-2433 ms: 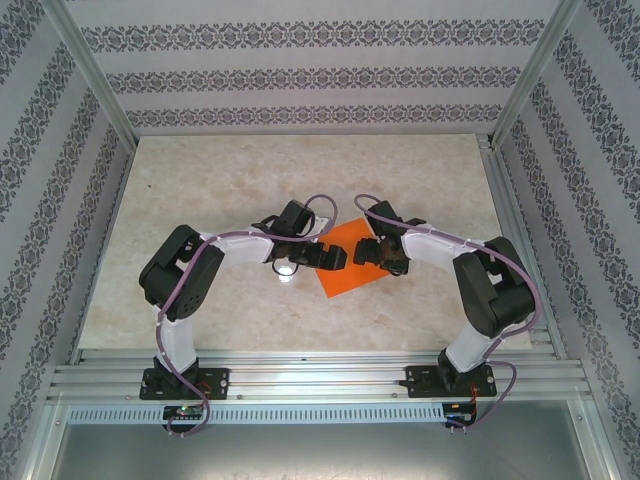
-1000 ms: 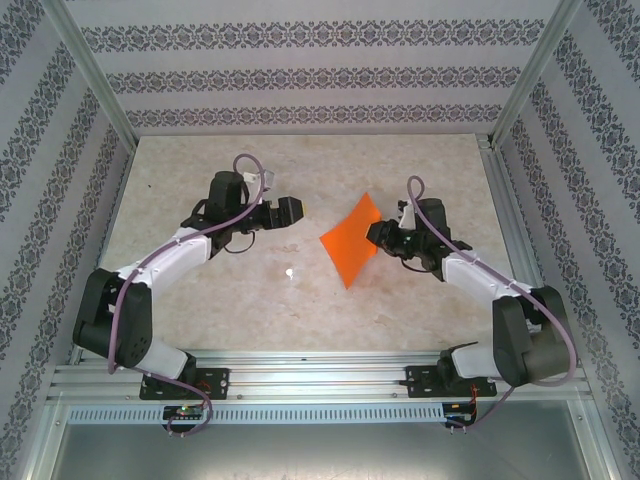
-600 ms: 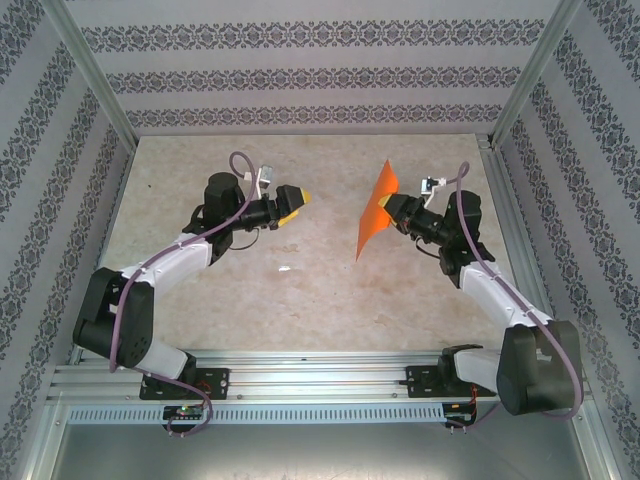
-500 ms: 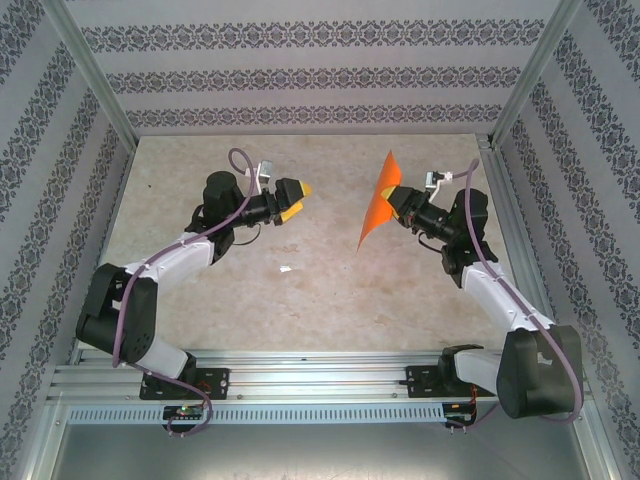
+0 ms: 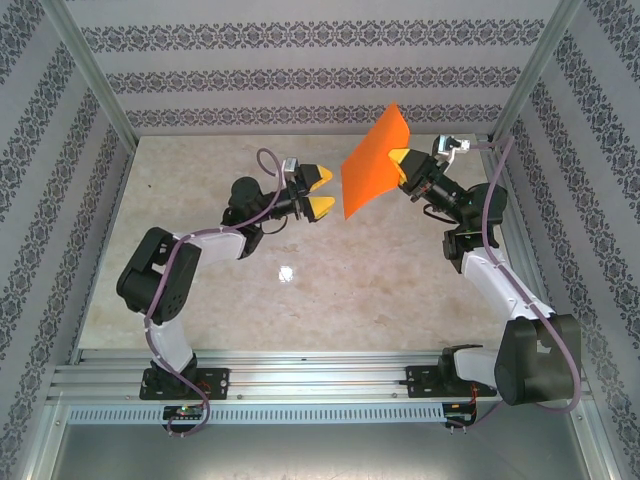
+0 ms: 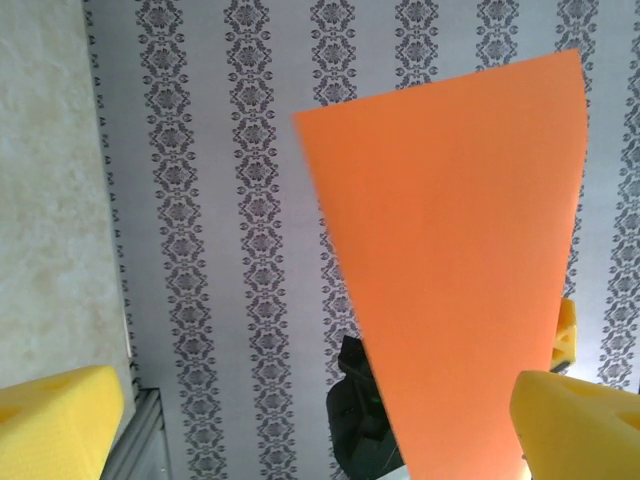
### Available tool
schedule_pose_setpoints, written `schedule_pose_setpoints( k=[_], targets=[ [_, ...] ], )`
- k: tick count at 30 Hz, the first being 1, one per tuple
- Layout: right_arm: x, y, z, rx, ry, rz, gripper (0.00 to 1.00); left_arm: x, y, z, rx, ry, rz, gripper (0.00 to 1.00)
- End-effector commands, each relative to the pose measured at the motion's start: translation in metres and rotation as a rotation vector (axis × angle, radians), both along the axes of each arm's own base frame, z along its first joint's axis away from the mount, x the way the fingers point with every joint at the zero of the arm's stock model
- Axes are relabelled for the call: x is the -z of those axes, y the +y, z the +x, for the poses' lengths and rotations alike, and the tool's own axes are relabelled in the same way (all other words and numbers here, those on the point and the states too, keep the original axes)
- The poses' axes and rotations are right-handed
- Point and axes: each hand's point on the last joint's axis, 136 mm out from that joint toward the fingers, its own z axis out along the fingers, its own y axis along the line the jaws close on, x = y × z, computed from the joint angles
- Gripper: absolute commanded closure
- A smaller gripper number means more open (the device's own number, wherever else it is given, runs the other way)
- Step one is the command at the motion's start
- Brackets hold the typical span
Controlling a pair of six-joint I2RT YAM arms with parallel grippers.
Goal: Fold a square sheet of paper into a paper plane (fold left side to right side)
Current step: Place a square sheet of paper at the center of the table.
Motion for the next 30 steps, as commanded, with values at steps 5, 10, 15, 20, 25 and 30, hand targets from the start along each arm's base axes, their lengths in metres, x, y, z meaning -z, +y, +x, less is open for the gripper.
schedule_pose_setpoints(
  k=[5,10,15,20,25,30],
  targets=[
    [-0.016,0.002,-0.009,-0.021,-0.055,0.036,0.76,-0.042,-0.017,0.001,0.006,-0.018,-0.193,0.0],
    [-0.004,0.002,-0.008,-0.016,-0.028,0.037,0.76,-0.051,-0.021,0.003,-0.003,-0.025,-0.236,0.15],
    [0.01,0.001,-0.007,-0.01,0.002,0.041,0.76,-0.061,-0.022,0.002,0.006,-0.044,-0.254,0.34],
    [0.012,0.002,-0.008,-0.015,0.01,0.038,0.76,-0.061,-0.023,0.002,0.01,-0.045,-0.25,0.4],
    [0.019,0.002,-0.007,-0.009,0.026,0.025,0.76,-0.055,-0.022,0.002,0.005,-0.041,-0.241,0.58],
    [0.028,0.0,-0.007,0.006,0.044,0.0,0.74,-0.05,-0.022,0.002,-0.001,-0.04,-0.225,0.8]
  ],
)
